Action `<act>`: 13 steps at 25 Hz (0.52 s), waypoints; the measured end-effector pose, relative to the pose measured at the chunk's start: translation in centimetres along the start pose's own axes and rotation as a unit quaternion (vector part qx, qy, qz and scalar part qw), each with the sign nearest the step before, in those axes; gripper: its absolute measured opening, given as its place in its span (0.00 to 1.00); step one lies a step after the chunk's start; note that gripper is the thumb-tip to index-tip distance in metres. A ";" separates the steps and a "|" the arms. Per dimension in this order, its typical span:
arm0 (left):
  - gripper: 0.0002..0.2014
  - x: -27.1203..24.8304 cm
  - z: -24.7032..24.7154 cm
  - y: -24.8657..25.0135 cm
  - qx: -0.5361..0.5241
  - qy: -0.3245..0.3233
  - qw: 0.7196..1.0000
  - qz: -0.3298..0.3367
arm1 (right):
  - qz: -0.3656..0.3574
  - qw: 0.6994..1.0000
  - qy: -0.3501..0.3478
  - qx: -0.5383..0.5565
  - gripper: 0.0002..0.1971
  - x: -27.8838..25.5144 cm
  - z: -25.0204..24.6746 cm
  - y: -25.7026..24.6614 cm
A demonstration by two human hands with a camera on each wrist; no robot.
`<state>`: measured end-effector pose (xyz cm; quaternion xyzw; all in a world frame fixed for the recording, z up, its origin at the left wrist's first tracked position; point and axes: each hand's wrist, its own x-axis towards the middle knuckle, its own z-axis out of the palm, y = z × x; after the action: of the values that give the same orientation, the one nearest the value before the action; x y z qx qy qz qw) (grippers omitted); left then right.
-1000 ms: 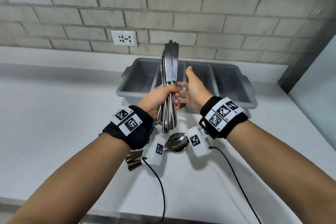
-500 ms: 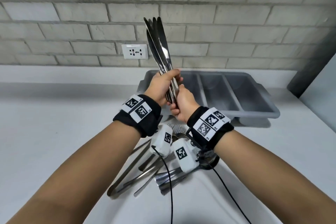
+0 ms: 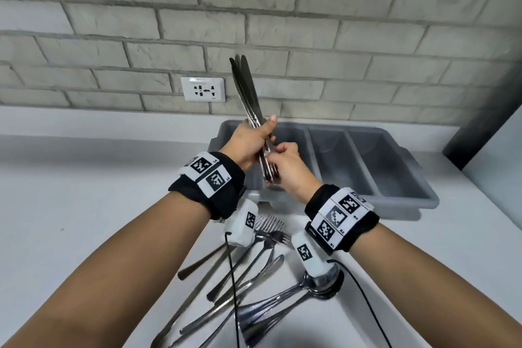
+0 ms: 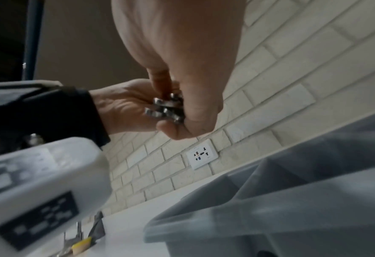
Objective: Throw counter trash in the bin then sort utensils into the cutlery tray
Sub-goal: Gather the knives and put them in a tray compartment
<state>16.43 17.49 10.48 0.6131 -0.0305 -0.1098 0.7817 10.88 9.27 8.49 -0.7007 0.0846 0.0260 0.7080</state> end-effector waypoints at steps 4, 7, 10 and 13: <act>0.07 3.1 -1.7 -2.6 0.071 0.049 0.994 -0.073 | 0.011 0.975 -0.029 -0.222 0.15 3.0 0.6 1.3; 0.15 4.4 -3.2 -5.1 0.096 0.055 0.980 -0.163 | 0.072 0.963 -0.061 -0.253 0.05 5.7 1.2 2.7; 0.13 5.8 -4.2 -5.9 0.136 0.049 0.967 -0.208 | 0.103 0.947 -0.099 -0.288 0.07 7.0 2.0 2.8; 0.17 7.5 -4.8 -6.0 0.235 0.036 0.944 -0.229 | 0.090 0.929 -0.129 -0.335 0.18 7.8 2.7 2.7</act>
<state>23.81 19.11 2.83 0.7734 0.1138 -0.2531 0.5699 18.32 11.34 4.62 -0.8774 0.0416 0.2063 0.4312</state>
